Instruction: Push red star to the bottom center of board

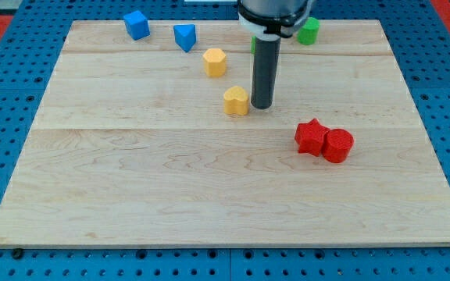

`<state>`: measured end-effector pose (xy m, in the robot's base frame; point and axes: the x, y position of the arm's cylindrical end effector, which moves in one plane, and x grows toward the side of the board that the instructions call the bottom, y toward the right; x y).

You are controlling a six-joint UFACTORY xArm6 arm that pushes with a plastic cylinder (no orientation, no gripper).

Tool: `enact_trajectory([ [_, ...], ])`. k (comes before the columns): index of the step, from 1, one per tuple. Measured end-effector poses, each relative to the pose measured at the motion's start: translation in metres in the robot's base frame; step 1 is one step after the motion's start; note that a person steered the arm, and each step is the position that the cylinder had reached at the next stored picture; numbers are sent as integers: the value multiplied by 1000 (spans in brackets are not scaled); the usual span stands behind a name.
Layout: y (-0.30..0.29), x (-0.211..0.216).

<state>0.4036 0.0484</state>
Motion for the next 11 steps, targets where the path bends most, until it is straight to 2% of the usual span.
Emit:
enact_trajectory([
  [2, -41, -5],
  [3, -23, 5],
  [4, -5, 36],
  [5, 35, 5],
  [6, 101, 6],
  [7, 121, 49],
  [8, 89, 84],
  [9, 56, 80],
  [10, 98, 69],
  [11, 91, 52],
])
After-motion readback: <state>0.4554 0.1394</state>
